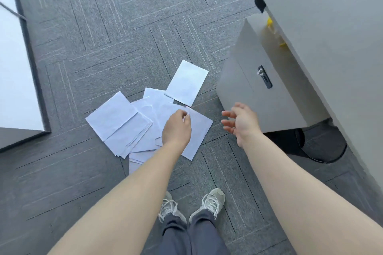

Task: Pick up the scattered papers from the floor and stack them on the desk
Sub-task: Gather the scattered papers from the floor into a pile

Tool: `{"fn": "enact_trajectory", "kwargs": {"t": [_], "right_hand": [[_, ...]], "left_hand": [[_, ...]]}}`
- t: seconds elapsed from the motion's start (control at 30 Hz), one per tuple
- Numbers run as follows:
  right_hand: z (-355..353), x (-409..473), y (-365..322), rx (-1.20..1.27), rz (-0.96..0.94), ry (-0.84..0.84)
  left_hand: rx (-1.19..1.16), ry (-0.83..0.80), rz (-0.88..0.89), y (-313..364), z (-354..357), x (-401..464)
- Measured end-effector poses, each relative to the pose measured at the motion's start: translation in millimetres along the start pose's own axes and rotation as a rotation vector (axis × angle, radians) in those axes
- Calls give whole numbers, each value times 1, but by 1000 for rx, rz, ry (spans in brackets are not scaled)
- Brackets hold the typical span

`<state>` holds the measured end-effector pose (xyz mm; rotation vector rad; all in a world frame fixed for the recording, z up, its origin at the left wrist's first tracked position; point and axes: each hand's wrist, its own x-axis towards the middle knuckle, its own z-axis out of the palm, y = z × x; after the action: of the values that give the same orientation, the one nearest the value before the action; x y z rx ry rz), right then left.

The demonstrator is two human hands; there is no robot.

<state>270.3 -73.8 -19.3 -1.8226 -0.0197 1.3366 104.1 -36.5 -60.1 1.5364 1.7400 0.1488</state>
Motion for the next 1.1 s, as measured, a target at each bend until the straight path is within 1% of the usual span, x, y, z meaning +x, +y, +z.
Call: {"fn": "enact_trajectory", "kwargs": {"t": [0.27, 0.43, 0.6, 0.83, 0.97, 1.1], "right_hand": [[114, -39, 41, -253, -29, -165], [180, -47, 87, -397, -49, -223], [237, -33, 141, -470, -28, -284], [286, 18, 221, -611, 17, -339], [303, 63, 261, -707, 23, -359], [312, 118, 296, -783, 26, -376]], "left_hand": [[-111, 102, -142, -97, -57, -17], [-155, 134, -220, -166, -83, -15], [-202, 154, -274, -241, -93, 1], [-247, 163, -406, -345, -72, 32], [-285, 198, -450, -390, -45, 58], [-274, 215, -475, -427, -12, 95]]}}
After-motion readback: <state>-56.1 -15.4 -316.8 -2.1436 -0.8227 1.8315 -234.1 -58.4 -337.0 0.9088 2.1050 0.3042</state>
